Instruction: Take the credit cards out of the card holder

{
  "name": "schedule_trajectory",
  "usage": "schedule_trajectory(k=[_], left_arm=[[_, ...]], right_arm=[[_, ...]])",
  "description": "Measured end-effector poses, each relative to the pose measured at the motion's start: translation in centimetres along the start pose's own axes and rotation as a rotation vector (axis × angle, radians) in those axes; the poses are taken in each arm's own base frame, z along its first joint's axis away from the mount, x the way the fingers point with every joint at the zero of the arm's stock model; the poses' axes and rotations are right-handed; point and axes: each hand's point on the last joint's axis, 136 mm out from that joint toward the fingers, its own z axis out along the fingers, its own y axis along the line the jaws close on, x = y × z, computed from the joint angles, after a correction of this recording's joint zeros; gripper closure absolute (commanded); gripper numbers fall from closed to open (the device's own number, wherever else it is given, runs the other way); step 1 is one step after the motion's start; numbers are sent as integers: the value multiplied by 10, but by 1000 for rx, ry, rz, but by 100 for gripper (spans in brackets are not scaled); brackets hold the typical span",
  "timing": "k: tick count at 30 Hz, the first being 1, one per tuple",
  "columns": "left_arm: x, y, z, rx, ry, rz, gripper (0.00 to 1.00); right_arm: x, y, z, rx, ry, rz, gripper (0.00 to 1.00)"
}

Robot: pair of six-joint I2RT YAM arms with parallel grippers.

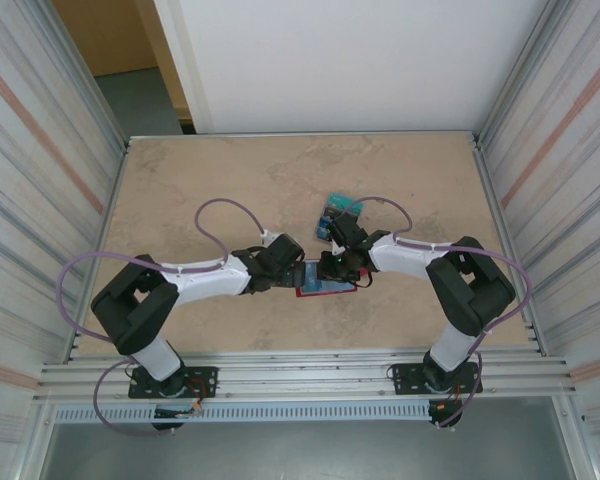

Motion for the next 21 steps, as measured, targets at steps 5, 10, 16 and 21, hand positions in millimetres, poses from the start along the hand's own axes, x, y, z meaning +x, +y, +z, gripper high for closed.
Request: schedule_trajectory(k=[5,10,16,21], left_arm=[[4,-3,5,10,18,11,1],[8,-3,8,9,33,15,1],[13,-3,13,6,51,20,1],[14,-2,13,4,52,20,1]], right_arm=[[0,0,0,0,0,1,77],[0,0,0,-1,-1,3,77],[-3,5,-7,-19,-18,6,78],[-6,15,-13,-59,-30,15,79]])
